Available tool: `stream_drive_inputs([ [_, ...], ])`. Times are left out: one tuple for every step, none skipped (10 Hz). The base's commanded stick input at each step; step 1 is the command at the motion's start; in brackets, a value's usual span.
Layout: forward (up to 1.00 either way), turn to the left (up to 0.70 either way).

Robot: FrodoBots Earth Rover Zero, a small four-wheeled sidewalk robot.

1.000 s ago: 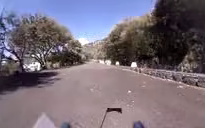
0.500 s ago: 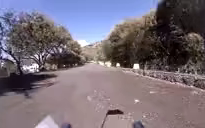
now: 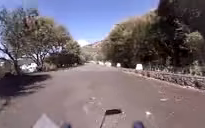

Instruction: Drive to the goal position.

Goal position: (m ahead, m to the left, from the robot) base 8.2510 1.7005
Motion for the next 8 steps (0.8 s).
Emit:
stream_drive_inputs([
  [0.5,0.0],
  [0.5,0.0],
  [0.5,0.0],
  [0.5,0.0],
  [0.5,0.0],
  [0.5,0.0],
  [0.5,0.0],
  [0.5,0.0],
])
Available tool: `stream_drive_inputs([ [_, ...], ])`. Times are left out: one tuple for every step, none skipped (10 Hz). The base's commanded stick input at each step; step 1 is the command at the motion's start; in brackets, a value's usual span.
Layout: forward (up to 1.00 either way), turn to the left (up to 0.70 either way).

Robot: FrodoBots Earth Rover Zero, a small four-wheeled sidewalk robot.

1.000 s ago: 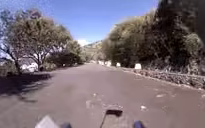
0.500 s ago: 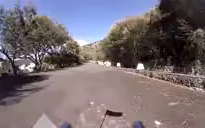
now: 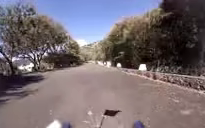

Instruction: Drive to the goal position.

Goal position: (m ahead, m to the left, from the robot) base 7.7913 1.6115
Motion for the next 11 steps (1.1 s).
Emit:
stream_drive_inputs([
  [0.5,0.0],
  [0.5,0.0],
  [0.5,0.0],
  [0.5,0.0],
  [0.5,0.0],
  [0.5,0.0],
  [0.5,0.0],
  [0.5,0.0],
  [0.5,0.0],
  [0.5,0.0],
  [0.5,0.0],
])
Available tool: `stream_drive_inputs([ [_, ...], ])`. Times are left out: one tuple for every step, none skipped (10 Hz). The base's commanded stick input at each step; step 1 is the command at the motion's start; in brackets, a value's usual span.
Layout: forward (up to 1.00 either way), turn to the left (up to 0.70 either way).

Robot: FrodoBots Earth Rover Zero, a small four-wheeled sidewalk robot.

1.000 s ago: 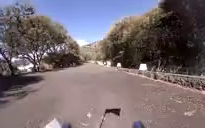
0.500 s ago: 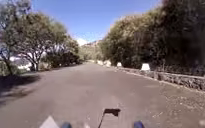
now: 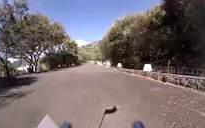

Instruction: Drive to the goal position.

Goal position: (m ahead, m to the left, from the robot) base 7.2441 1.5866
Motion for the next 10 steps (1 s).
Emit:
stream_drive_inputs([
  [0.5,0.0],
  [0.5,0.0],
  [0.5,0.0],
  [0.5,0.0],
  [0.5,0.0],
  [0.5,0.0],
  [0.5,0.0],
  [0.5,0.0],
  [0.5,0.0],
  [0.5,0.25],
])
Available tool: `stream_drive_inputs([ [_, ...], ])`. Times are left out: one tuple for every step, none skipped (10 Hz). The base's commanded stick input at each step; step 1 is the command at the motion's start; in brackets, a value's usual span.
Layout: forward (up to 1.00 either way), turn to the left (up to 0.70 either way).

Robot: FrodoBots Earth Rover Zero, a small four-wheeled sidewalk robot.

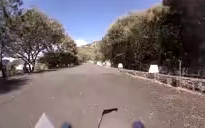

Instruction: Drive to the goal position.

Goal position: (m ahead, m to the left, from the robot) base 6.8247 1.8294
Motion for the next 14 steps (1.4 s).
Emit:
stream_drive_inputs([
  [0.5,0.25],
  [0.5,0.25],
  [0.5,0.18],
  [0.5,0.09],
  [0.5,0.0],
  [0.5,0.0],
  [0.5,0.0],
  [0.5,0.0],
  [0.5,0.0],
  [0.5,0.0],
  [0.5,0.0],
  [0.5,0.0],
  [0.5,0.0],
  [0.5,0.0],
])
